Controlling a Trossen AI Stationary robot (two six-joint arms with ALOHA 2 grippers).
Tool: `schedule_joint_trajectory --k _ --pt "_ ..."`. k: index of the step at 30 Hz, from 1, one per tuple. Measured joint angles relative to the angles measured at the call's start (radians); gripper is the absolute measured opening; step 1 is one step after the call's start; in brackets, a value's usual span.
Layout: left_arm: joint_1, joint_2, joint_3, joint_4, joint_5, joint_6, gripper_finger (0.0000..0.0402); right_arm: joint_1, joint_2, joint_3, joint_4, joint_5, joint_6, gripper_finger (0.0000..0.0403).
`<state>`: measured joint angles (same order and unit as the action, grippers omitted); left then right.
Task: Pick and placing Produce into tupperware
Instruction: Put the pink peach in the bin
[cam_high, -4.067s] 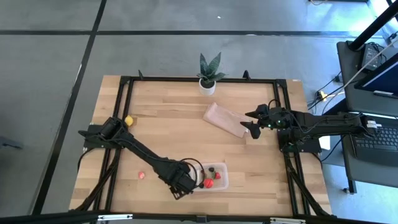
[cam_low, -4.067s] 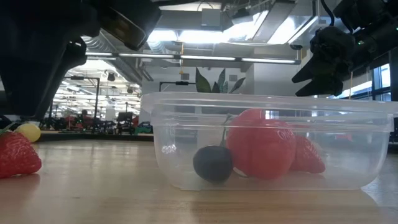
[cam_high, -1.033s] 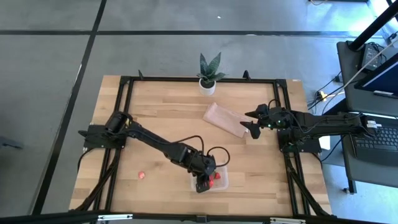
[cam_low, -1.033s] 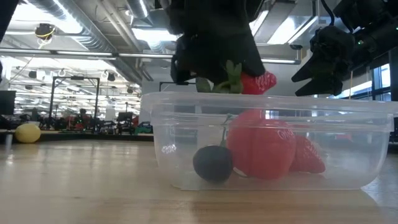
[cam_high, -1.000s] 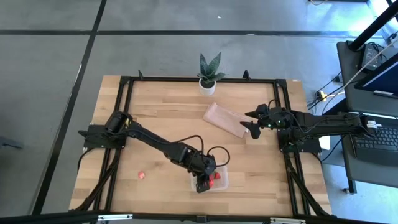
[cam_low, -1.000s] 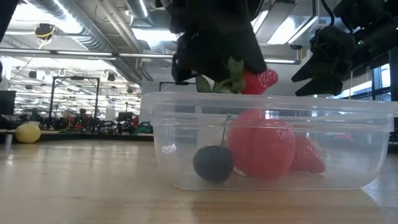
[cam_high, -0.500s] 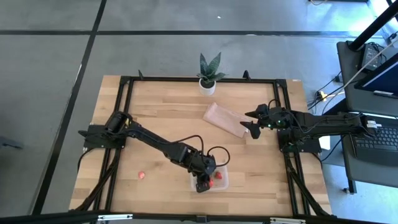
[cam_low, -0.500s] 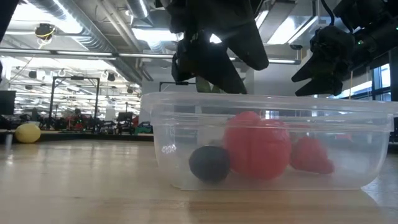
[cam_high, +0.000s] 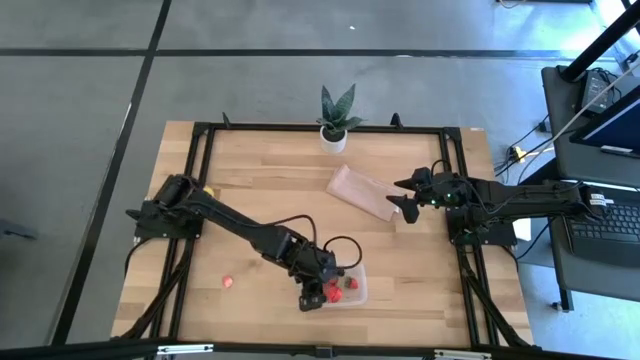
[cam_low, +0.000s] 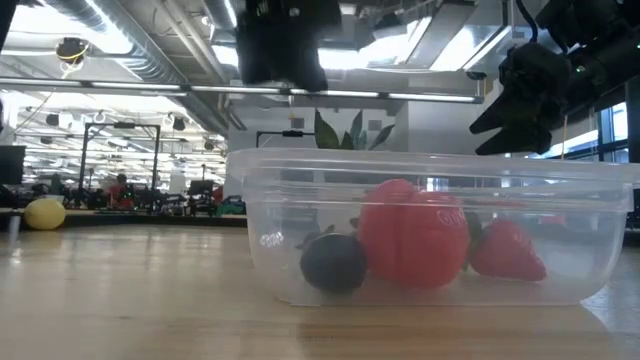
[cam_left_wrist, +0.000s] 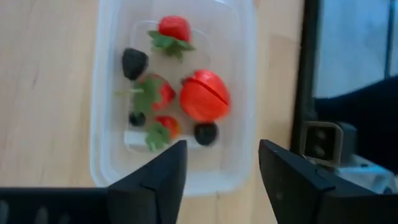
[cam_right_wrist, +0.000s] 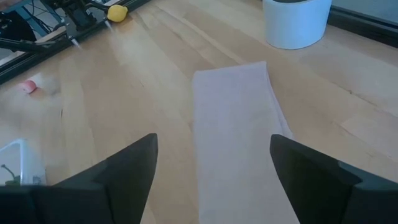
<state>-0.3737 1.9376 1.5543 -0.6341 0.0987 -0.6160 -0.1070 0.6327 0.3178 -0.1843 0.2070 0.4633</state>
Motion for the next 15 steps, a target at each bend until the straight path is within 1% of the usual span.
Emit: schedule_joint_trajectory --k 2,6,9,12,15 --pt "-0.011 -0.026 0.001 -0.014 0.002 0.02 0.0201 0.0 0.0 0.0 -0.008 0.0 -0.003 0.0312" --pt "-0.025 -0.059 0.001 -0.067 0.094 0.024 0.0235 0.0 0.0 0.0 -0.016 0.0 -0.024 0.0312" --pt "-0.035 -0.08 0.001 -0.111 0.115 0.022 0.0262 0.0 0.0 0.0 -0.017 0.0 -0.04 0.0312" --pt "-0.043 -0.088 0.002 -0.203 0.115 0.012 0.0283 0.0 0.0 0.0 -0.016 0.0 -0.052 0.0312" --pt "-0.052 -0.096 0.001 -0.309 0.157 -0.016 0.0294 0.0 0.0 0.0 -0.016 0.001 -0.055 0.0312"
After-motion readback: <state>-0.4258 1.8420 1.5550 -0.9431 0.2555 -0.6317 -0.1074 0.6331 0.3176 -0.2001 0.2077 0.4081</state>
